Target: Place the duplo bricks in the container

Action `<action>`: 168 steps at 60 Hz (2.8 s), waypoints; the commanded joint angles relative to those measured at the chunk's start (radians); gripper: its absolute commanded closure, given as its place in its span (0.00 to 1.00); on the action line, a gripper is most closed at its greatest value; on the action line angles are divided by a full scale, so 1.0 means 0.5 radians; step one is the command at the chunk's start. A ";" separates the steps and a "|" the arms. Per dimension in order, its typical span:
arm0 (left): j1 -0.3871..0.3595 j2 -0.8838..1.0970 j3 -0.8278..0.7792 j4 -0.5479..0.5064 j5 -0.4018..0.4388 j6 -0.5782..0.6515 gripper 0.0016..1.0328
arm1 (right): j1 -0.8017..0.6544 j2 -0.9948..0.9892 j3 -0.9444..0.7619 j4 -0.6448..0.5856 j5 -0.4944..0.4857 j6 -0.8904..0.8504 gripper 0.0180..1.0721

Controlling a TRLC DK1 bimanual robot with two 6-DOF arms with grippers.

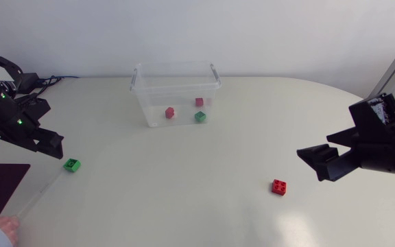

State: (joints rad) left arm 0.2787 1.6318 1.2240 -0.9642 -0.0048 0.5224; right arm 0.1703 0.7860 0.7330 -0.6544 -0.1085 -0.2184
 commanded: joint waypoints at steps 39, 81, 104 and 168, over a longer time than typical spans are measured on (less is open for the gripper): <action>-0.468 0.056 -0.021 -0.130 0.194 0.020 0.04 | -0.034 0.026 -0.128 0.063 -0.041 -0.076 0.04; -1.168 -0.536 -0.576 -0.124 0.356 0.314 0.04 | -0.009 0.023 -0.168 0.063 -0.114 -0.103 0.04; -1.465 -0.484 -0.675 0.081 0.344 0.007 0.04 | -0.006 0.017 -0.177 0.063 -0.114 -0.103 0.04; -1.824 -0.008 -0.911 0.658 0.126 -0.226 0.36 | -0.328 1.168 -0.184 0.490 -0.381 -1.045 0.05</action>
State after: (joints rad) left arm -0.6235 1.6062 0.7963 -0.6506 0.0620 0.4362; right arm 0.0456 1.3071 0.6266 -0.4171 -0.2829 -0.6403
